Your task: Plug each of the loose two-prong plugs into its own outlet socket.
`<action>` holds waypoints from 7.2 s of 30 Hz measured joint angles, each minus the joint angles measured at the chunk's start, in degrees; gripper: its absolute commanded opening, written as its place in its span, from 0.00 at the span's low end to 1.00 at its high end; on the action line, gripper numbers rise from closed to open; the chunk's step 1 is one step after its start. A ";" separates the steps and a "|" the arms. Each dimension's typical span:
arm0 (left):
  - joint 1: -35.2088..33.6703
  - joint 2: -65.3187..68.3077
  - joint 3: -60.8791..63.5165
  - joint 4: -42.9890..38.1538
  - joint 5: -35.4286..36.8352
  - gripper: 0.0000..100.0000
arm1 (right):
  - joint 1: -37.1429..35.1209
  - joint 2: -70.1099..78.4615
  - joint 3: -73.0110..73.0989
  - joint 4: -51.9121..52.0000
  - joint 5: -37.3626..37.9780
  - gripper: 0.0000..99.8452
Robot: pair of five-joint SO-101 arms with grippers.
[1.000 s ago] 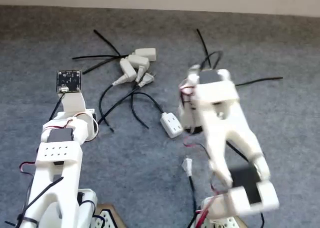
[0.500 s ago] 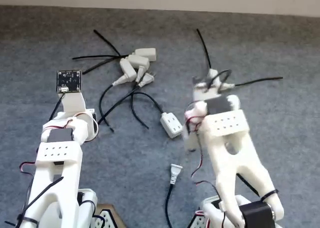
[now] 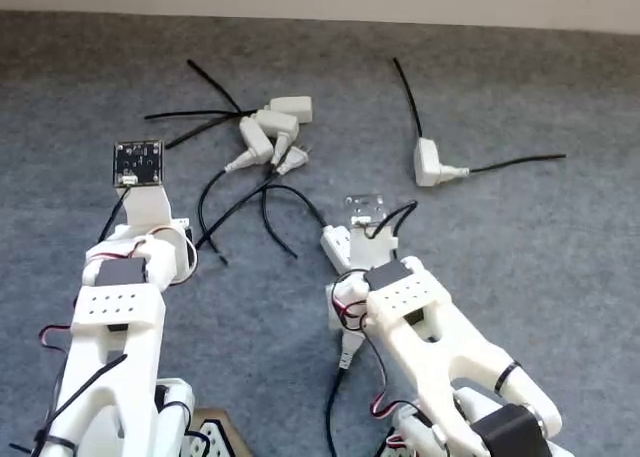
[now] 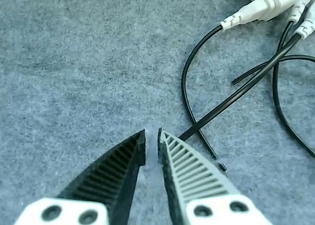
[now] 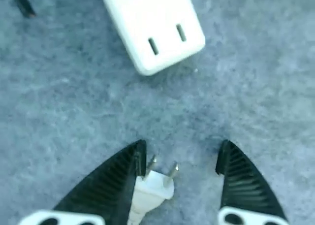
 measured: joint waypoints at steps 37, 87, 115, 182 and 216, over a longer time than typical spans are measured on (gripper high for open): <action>0.09 0.00 3.52 -5.45 0.00 0.06 | -6.86 33.67 -30.59 27.08 -0.18 0.02; 13.80 -6.15 1.93 0.79 -1.49 0.19 | -4.04 16.26 -92.75 48.88 11.08 0.44; 21.89 24.00 -12.13 4.40 -2.02 0.19 | 18.55 -21.98 -52.66 47.38 11.34 0.44; 39.12 36.13 -26.55 14.33 -2.11 0.01 | 26.90 -22.07 -52.04 47.38 11.34 0.44; 45.80 -11.25 24.18 -58.81 -1.85 0.01 | 7.82 -21.98 -39.38 36.31 16.70 0.01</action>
